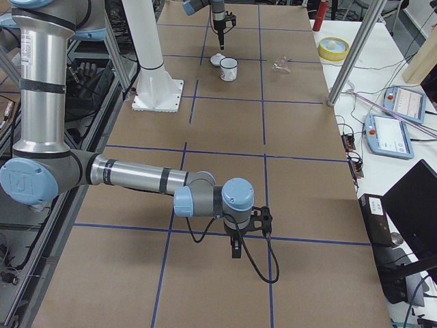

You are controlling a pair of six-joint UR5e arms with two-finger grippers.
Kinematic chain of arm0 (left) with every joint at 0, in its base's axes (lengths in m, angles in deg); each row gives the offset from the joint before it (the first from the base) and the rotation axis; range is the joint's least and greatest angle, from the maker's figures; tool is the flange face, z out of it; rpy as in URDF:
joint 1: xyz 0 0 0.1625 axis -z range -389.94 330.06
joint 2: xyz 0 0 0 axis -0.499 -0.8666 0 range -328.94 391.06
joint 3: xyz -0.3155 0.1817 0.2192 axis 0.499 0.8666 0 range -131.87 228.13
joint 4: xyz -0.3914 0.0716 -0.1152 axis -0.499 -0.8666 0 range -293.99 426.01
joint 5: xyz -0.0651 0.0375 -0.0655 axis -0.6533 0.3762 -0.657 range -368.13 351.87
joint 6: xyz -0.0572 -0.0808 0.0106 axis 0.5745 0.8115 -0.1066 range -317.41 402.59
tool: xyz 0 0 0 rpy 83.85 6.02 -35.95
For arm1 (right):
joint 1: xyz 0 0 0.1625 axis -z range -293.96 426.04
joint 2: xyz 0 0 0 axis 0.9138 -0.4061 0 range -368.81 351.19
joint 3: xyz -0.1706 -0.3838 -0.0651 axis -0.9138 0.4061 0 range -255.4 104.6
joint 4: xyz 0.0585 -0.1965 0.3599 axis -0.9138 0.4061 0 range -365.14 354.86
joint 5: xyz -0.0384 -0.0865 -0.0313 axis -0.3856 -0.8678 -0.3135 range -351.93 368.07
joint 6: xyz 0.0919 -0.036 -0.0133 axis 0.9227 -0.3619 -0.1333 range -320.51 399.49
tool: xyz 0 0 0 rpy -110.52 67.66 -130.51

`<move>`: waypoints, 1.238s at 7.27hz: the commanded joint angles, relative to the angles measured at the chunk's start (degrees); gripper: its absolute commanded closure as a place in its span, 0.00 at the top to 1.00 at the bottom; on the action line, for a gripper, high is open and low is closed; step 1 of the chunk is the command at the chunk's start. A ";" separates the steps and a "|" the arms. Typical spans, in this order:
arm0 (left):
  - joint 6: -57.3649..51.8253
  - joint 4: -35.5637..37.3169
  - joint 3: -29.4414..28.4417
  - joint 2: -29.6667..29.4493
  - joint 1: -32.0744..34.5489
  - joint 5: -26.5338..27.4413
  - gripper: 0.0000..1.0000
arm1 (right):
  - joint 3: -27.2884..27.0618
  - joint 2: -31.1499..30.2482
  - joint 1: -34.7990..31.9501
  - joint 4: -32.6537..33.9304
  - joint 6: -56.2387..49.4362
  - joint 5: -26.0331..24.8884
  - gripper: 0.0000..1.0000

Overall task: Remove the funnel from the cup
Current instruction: 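Move the left gripper down to the white lid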

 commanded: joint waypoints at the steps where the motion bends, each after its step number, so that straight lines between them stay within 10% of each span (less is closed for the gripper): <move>1: 0.43 -0.03 -4.81 -4.01 -1.00 1.74 0.99 | 0.00 0.00 0.00 0.00 0.00 0.00 1.00; 9: 0.52 0.50 -4.92 -4.20 -3.46 1.65 0.91 | 0.00 0.00 0.00 0.00 0.00 0.00 1.00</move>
